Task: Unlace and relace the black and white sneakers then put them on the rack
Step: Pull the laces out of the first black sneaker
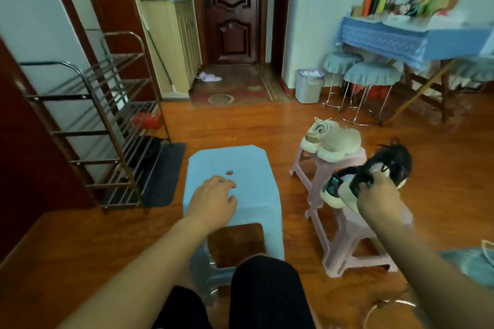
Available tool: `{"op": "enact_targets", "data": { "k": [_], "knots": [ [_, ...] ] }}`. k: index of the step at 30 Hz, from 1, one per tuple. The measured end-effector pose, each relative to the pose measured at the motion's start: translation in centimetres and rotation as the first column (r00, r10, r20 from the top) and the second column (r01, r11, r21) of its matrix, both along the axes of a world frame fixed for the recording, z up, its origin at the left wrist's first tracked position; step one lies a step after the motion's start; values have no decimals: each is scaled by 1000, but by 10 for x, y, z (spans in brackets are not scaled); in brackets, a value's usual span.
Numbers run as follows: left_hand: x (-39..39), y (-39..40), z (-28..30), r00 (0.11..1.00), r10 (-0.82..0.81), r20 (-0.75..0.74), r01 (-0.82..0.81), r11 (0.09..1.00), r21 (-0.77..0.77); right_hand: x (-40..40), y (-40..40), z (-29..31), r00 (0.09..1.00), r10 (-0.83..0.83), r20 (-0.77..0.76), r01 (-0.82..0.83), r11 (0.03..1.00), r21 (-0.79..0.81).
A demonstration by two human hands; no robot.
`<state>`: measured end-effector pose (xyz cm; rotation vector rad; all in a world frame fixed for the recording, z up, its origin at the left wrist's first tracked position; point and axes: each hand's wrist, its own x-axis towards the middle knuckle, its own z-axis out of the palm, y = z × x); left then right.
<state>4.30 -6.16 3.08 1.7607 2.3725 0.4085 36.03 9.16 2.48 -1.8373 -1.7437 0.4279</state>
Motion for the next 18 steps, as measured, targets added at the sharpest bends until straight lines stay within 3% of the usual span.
{"op": "enact_targets", "data": {
  "k": [4,8,11,13,15,18],
  "knots": [
    [-13,-14,25,990,15,139,-34,991,131,-45,-16,50,954,294,64,-300,944,139],
    [-53,-18,32,965,96,245,-161,953,258,-99,-4,85,845,532,51,-534,844,41],
    [-81,-9,28,957,132,259,-218,915,339,-138,19,77,689,704,169,-704,707,-75],
    [-92,-1,18,955,124,268,-208,927,312,-161,37,66,626,772,113,-758,636,-143],
    [-96,5,2,952,123,279,-190,954,230,-176,52,56,646,761,58,-745,646,-169],
    [-100,15,-30,927,129,352,-193,969,155,-203,81,26,762,647,24,-645,762,-50]
  ]
}}
